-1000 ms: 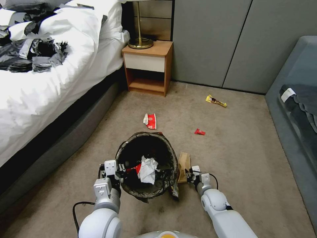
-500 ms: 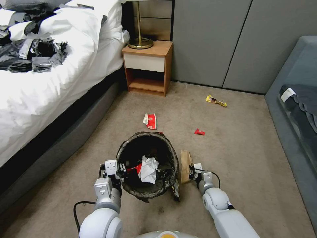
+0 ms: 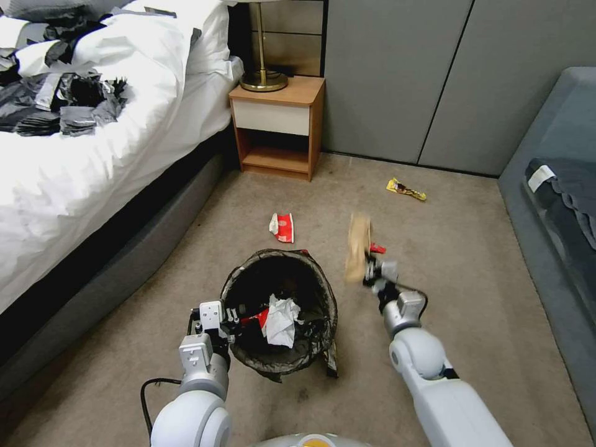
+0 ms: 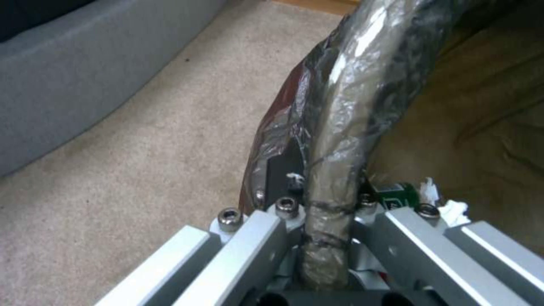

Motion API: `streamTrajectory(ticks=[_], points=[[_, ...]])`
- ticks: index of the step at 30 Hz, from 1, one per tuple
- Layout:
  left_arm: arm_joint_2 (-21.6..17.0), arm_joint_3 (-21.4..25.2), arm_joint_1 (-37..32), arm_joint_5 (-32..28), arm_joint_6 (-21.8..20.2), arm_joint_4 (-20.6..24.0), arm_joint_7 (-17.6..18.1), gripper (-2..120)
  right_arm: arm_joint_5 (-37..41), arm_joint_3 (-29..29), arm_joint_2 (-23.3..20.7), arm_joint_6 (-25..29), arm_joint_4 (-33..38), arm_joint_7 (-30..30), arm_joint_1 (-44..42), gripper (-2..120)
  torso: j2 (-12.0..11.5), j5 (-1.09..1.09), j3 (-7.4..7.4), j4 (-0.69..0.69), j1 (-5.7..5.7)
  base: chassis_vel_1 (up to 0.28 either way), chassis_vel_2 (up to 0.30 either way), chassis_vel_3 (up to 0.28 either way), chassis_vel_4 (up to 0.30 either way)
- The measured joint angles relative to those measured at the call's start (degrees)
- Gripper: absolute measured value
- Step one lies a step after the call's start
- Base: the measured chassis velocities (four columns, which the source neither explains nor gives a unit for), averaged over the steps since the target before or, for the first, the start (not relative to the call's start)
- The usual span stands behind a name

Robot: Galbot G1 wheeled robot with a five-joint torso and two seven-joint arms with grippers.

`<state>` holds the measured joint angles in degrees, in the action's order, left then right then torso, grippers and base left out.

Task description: Pick up the trash bin, then pick up the garbage from the floor and place it into the trash bin.

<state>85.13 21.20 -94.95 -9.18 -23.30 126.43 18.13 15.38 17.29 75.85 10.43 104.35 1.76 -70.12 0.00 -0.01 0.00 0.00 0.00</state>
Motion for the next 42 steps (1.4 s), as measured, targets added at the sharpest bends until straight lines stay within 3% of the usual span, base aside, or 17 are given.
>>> streamTrajectory(ticks=[1,4,7,12,22,30,39,42], points=[[0.00,0.00,0.00,0.00,0.00,0.00,0.00,0,0.00,0.00,0.00,0.00,0.00,0.00,0.00,0,0.00,0.00,0.00,0.00,0.00,0.000,0.000,0.000,0.000],[-0.08,-0.20,0.02,-0.01,-0.15,-0.29,0.00,0,1.14,-0.93,-0.87,3.12,10.30,-5.32,-3.37,0,0.00,0.00,0.00,0.00,0.00,0.000,0.000,0.000,0.000],[-0.03,-0.31,0.03,0.00,-0.19,-0.44,0.01,0,1.51,-2.04,-1.42,4.68,15.39,-9.27,-5.77,0,0.00,0.00,0.00,-0.01,0.00,0.000,0.000,0.000,0.000],[0.10,-0.48,0.03,0.20,-0.20,-0.75,0.01,0,-1.06,-6.17,-2.59,6.82,19.72,-12.84,-10.70,0,0.00,0.01,0.00,-0.01,0.00,0.000,0.000,0.000,0.000],[0.06,-0.57,-0.02,0.27,-0.21,-0.68,0.00,0,-7.90,-13.40,-3.01,11.06,9.68,-13.03,-14.21,0,0.00,0.01,0.00,0.00,0.00,0.000,0.000,0.000,0.000],[-0.13,-0.34,-0.14,0.05,-0.21,-0.18,-0.01,0,-9.09,-13.23,-2.64,13.53,3.93,-13.18,-15.53,0,0.00,0.01,0.00,0.00,0.00,0.000,0.000,0.000,0.000],[-0.21,-0.32,0.13,-0.08,-0.21,-0.13,-0.01,0,-9.52,-11.52,-2.46,14.16,1.99,-13.54,-16.58,0,0.00,0.01,0.00,-0.01,0.00,0.000,0.000,0.000,0.000],[-0.20,-0.37,0.32,-0.09,-0.27,-0.13,-0.01,0,-10.45,-11.45,-2.26,14.11,1.83,-13.54,-16.45,14,0.00,0.01,0.00,0.00,0.00,0.000,0.000,0.000,0.000]])
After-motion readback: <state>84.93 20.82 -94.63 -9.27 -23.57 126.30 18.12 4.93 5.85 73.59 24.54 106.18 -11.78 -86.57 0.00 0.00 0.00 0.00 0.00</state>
